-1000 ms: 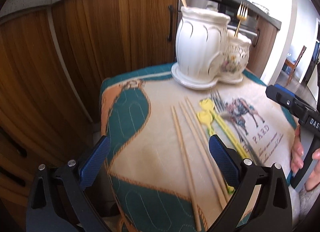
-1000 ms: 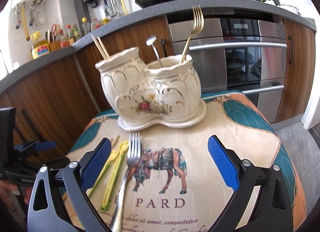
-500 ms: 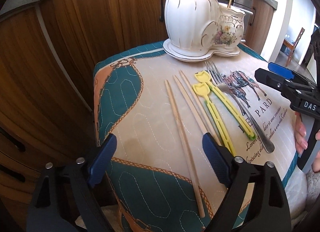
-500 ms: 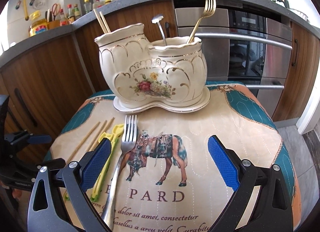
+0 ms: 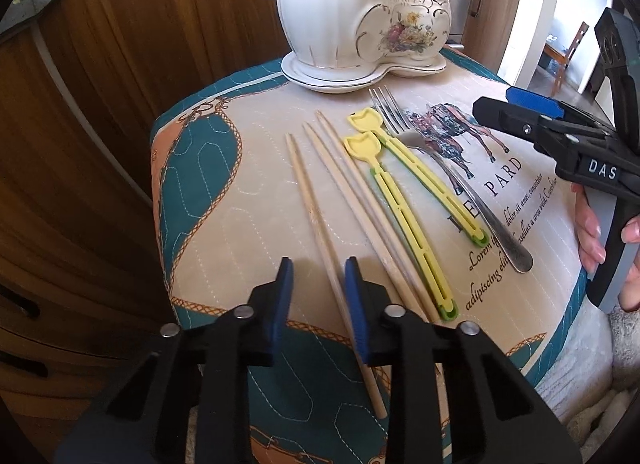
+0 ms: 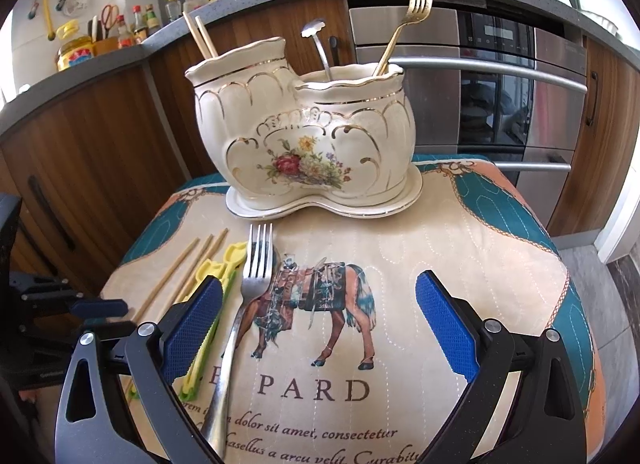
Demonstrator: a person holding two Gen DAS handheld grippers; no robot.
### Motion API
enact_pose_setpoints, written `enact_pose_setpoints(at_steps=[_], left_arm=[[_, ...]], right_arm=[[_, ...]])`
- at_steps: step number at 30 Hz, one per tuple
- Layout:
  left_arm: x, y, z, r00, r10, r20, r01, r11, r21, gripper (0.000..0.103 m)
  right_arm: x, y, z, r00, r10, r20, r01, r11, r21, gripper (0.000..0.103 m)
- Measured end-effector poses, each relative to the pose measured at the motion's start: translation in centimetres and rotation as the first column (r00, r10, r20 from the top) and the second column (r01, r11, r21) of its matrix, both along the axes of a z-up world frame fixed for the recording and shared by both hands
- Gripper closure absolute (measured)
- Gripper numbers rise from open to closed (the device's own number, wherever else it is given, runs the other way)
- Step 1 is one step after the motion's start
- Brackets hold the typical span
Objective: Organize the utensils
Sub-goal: 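Lower the left tool onto a wooden chopstick and close on it, then grasp the silver fork by its handle with the right tool while the left tool holds the chopstick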
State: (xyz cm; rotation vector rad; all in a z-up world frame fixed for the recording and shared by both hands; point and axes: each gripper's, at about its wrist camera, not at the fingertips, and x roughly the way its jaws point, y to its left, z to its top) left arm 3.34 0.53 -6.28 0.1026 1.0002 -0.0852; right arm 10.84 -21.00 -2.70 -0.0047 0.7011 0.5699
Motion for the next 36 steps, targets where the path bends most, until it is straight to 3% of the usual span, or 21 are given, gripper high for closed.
enact_pose_setpoints(at_steps=[2,4,7,12,18,25,27,32,36], left_arm=[[0.1,0.1,0.0,1.0,0.004,0.005,-0.004,1.0,-0.006,0.083],[0.4,0.2,-0.1,1.0,0.013,0.019,-0.013,1.0,0.011,0.096],[0.5,0.2,-0.1,0.999,0.012,0.032,-0.013,1.0,0.016,0.097],[0.6,0.3,-0.1,0.999,0.006,0.043,-0.007,1.0,0.017,0.097],[0.6,0.4,-0.1,0.999,0.001,0.051,-0.001,1.0,0.007,0.097],[0.7,0.6,-0.2,0.998,-0.005,0.064,0.006,1.0,-0.011,0.097],[0.7,0.7,-0.2,0.998,-0.007,0.066,0.008,1.0,-0.018,0.097],[0.8,0.8,-0.3,0.998,-0.013,0.067,0.015,0.999,-0.028,0.097],[0.8,0.8,-0.3,0.998,-0.02,0.067,0.021,1.0,-0.021,0.097]], right_arm=[[-0.2,0.3,0.0,1.0,0.02,-0.005,-0.021,1.0,-0.013,0.007],[-0.3,0.5,0.1,0.999,0.048,-0.022,-0.048,0.999,-0.026,0.007],[-0.7,1.2,-0.1,0.995,0.083,-0.05,-0.085,0.995,-0.043,0.014],[-1.3,2.9,-1.0,0.983,0.149,-0.112,-0.159,0.984,-0.085,0.05],[-1.8,4.5,-1.4,0.973,0.189,-0.129,-0.205,0.97,-0.13,0.075],[-1.0,5.9,-1.8,0.972,0.176,-0.159,-0.201,0.967,-0.157,0.081],[-0.7,6.0,-1.8,0.969,0.18,-0.171,-0.205,0.968,-0.143,0.092],[-0.7,4.5,-1.8,0.968,0.167,-0.187,-0.187,0.978,-0.091,0.097],[-1.5,2.7,-1.2,0.978,0.141,-0.151,-0.158,0.982,-0.107,0.097]])
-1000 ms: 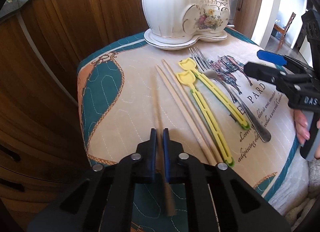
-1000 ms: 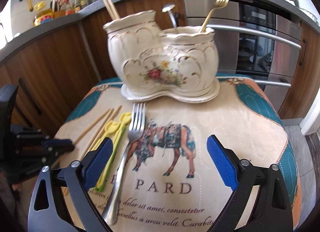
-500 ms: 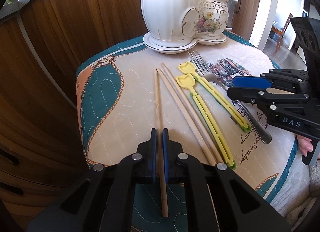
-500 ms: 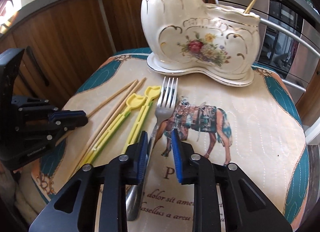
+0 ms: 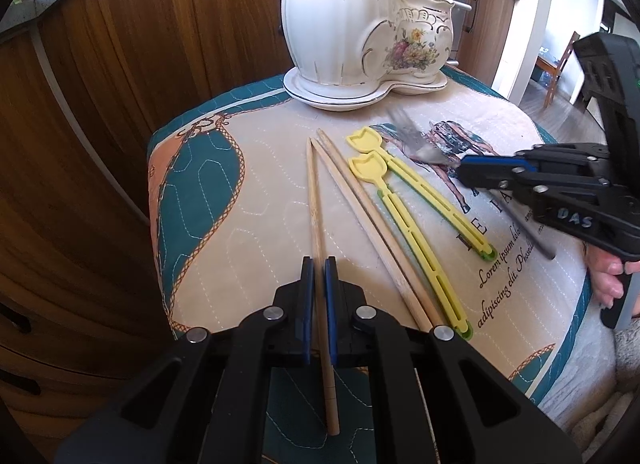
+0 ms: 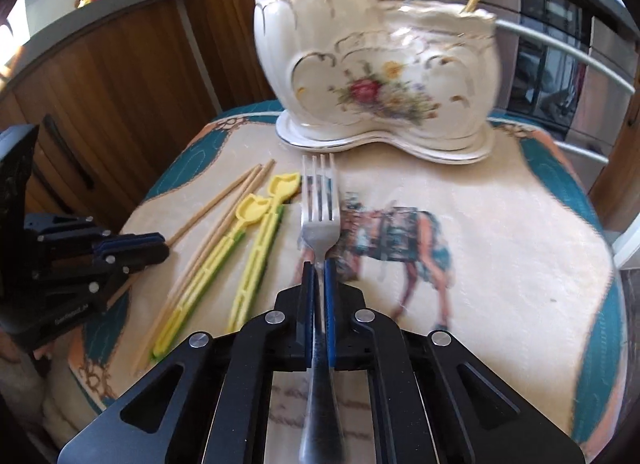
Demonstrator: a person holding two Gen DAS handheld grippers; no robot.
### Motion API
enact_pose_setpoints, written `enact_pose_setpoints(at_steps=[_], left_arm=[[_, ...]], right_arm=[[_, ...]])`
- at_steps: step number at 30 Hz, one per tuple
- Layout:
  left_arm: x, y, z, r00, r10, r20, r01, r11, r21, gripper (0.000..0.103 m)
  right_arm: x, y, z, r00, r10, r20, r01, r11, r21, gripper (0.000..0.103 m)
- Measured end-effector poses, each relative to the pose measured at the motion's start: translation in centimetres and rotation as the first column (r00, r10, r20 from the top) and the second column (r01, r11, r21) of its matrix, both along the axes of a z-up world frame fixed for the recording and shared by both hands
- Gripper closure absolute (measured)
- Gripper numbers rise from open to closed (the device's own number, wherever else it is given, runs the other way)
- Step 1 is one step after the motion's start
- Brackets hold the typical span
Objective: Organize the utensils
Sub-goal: 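Grasp the silver fork by its handle with the right tool while the left tool holds the chopstick, then lift the chopstick and silver fork and carry both over the ceramic holder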
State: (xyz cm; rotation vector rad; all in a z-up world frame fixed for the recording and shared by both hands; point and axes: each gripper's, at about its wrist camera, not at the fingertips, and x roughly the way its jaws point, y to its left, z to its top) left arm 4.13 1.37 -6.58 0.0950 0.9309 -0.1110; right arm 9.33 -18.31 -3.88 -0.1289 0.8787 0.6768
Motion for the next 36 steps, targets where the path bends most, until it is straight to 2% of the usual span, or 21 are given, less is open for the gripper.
enact_pose_setpoints(at_steps=[5,7,10,14,19,23,30,33,36], left_arm=[[0.1,-0.1,0.0,1.0,-0.001,-0.003,0.001,1.0,0.003,0.097],[0.1,-0.1,0.0,1.0,-0.001,-0.004,0.001,1.0,0.003,0.097],[0.1,-0.1,0.0,1.0,-0.001,-0.004,0.001,1.0,0.003,0.097],[0.1,-0.1,0.0,1.0,-0.002,0.003,0.002,1.0,-0.001,0.097],[0.0,0.5,0.3,0.999,0.016,0.028,-0.016,1.0,-0.012,0.098],[-0.4,1.1,1.8,0.996,0.019,0.083,-0.016,0.999,-0.038,0.098],[-1.2,1.2,4.4,0.989,0.006,0.148,-0.001,0.999,-0.035,0.098],[-1.2,1.2,4.5,0.991,-0.005,0.135,0.006,1.0,-0.011,0.098],[-0.6,0.7,2.9,0.997,-0.029,0.068,0.028,1.0,0.012,0.098]], right_arm=[[-0.4,-1.5,0.4,1.0,-0.017,-0.005,0.016,0.999,-0.028,0.097],[-0.1,-1.0,-0.2,0.999,-0.009,-0.032,0.007,0.998,-0.068,0.097],[0.0,-1.1,-0.2,0.999,-0.009,-0.043,0.006,0.997,-0.076,0.096],[0.1,-0.5,-0.4,1.0,-0.013,-0.019,0.012,0.997,-0.078,0.097],[0.0,-1.4,0.1,0.999,-0.048,-0.001,0.048,0.999,-0.021,0.097],[-0.5,-2.5,2.2,0.997,-0.055,0.061,0.05,0.996,0.067,0.097],[-1.5,-3.4,4.8,0.982,-0.077,0.171,0.052,0.988,0.146,0.097],[-1.6,-3.3,5.3,0.98,-0.074,0.185,0.047,0.988,0.148,0.097],[-1.5,-3.2,5.1,0.982,-0.072,0.175,0.047,0.988,0.145,0.097]])
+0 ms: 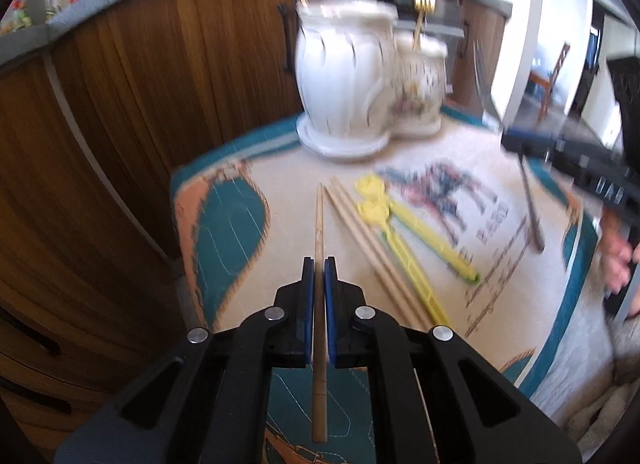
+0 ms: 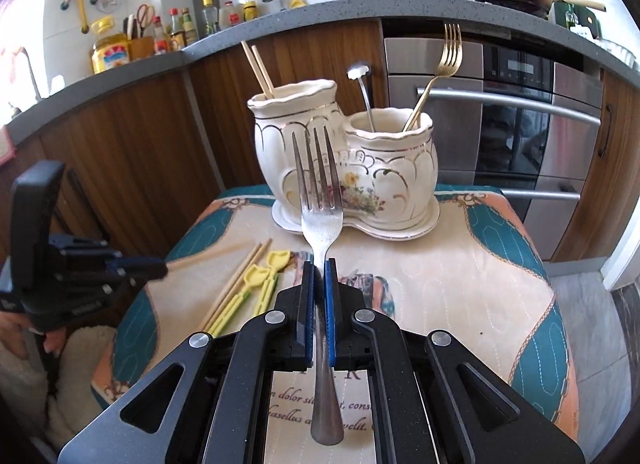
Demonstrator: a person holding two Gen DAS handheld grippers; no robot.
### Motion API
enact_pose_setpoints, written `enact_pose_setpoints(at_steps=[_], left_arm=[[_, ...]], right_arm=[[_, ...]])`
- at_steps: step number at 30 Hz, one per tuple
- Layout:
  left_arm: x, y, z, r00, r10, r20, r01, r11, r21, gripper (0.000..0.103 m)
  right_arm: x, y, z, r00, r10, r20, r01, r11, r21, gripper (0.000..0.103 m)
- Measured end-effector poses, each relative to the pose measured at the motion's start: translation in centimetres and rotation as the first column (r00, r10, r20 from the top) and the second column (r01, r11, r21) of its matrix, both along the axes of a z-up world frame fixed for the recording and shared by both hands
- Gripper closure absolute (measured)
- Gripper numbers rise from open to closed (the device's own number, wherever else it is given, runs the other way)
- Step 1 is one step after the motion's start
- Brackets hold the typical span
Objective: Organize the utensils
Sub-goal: 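Lift the chopstick and silver fork and carry both over the ceramic holder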
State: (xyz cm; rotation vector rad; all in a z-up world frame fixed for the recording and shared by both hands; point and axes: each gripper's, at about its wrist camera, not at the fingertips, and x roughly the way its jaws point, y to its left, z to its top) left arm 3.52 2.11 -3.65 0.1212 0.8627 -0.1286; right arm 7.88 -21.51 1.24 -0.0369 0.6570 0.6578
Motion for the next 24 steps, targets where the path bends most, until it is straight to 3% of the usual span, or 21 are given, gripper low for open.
enact_pose_setpoints(at_steps=[5,12,15,24], left_arm=[[0.6,-0.9,-1.9,0.994,-0.034,-0.1,0.04,0.998,0.058,0.098],[1.9,-1.1,-1.9,0.976,-0.062,-0.207,0.088,0.989,0.118,0.096],[2.7,-1.1,-2.3,0.965,-0.067,-0.255,0.102,0.987,0.124,0.09],[2.8,-0.7,-2.0,0.96,-0.081,-0.267,0.111,0.989,0.098,0.098]], right_arm=[[0.3,-0.2,-0.3,1.0,-0.005,-0.016,0.005,1.0,0.006,0.097],[0.4,-0.6,-0.4,0.999,0.002,-0.033,-0.001,1.0,0.025,0.097],[0.3,-0.7,-0.5,0.999,0.008,-0.038,-0.006,0.999,0.034,0.097],[0.2,-1.3,0.1,1.0,0.013,-0.026,-0.012,0.997,0.07,0.097]])
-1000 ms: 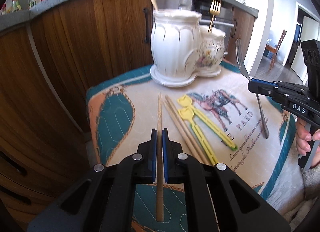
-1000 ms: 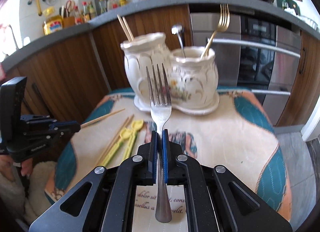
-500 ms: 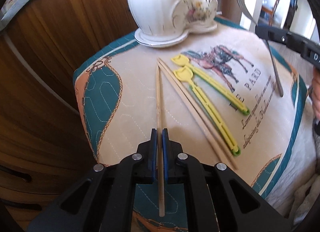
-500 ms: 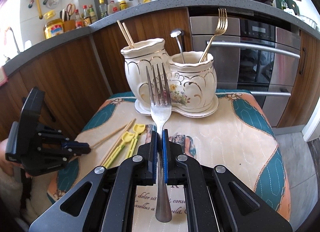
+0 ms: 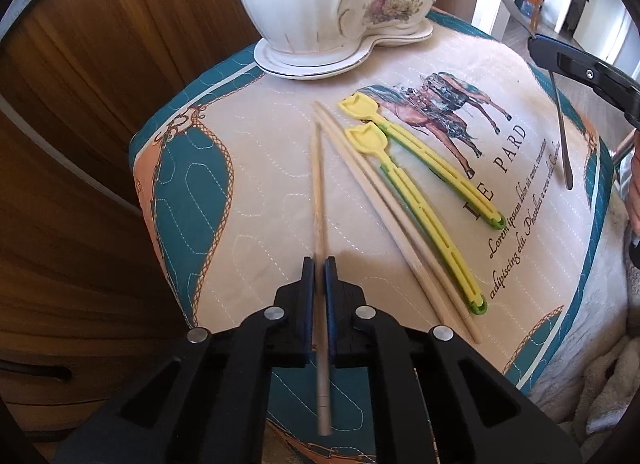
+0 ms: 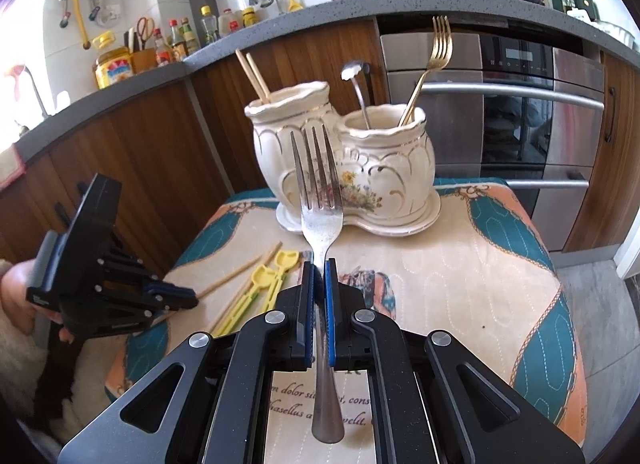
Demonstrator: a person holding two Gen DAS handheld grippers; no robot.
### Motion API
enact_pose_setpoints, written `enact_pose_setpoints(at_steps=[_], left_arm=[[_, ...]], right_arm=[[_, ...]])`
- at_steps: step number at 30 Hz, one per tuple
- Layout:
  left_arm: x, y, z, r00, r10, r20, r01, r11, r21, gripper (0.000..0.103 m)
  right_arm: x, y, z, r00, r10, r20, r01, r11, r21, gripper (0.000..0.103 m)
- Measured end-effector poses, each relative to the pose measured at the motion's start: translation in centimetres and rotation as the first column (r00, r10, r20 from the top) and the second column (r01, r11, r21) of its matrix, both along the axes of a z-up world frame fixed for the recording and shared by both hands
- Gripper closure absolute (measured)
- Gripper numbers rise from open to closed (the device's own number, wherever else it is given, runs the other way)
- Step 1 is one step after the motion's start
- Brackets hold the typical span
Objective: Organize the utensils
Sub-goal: 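Lift the chopstick and silver fork and carry both over the ceramic holder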
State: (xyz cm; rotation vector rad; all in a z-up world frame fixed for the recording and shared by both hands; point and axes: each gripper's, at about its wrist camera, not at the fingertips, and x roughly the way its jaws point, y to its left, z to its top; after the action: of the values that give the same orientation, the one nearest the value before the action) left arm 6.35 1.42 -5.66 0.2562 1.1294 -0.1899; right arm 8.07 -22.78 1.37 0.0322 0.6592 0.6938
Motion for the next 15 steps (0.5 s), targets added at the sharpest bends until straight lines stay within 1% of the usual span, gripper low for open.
enact_pose_setpoints(at_steps=[2,4,6,8,10,12,13,15], left_arm=[[-0.3,0.3,0.2,1.0,0.008,0.014,-0.008,1.0,-0.013,0.098],[-1.2,0.7,1.0,0.999,0.014,0.043,-0.013,1.0,-0.026,0.098],[-1.9,1.2,2.7,0.995,0.03,0.1,-0.025,0.998,-0.051,0.098],[-2.4,1.3,4.4,0.984,0.046,0.17,-0.031,0.996,-0.087,0.098],[-2.9,1.4,6.7,0.961,0.055,0.269,-0.018,0.99,-0.14,0.098],[-3.0,1.1,8.3,0.939,0.053,0.339,0.009,0.984,-0.179,0.098],[-2.7,0.9,8.8,0.927,0.056,0.37,0.014,0.983,-0.184,0.098],[-2.2,0.3,9.9,0.897,0.056,0.438,0.043,0.976,-0.212,0.098]], right_arm=[[0.0,-0.3,0.5,1.0,-0.011,0.013,0.01,1.0,0.015,0.097],[-0.1,-0.6,1.1,0.999,-0.022,0.037,0.021,0.999,0.028,0.097],[0.0,-0.8,1.8,0.997,-0.038,0.062,0.035,0.999,0.037,0.097],[0.1,-0.8,2.7,0.995,-0.054,0.088,0.049,0.998,0.05,0.097],[0.5,-0.8,3.7,0.991,-0.071,0.116,0.064,0.996,0.065,0.097],[1.1,-0.6,4.7,0.986,-0.085,0.141,0.074,0.994,0.084,0.097],[1.5,-0.5,5.4,0.983,-0.096,0.155,0.081,0.992,0.095,0.097],[2.2,-0.3,6.4,0.978,-0.111,0.178,0.091,0.989,0.119,0.097]])
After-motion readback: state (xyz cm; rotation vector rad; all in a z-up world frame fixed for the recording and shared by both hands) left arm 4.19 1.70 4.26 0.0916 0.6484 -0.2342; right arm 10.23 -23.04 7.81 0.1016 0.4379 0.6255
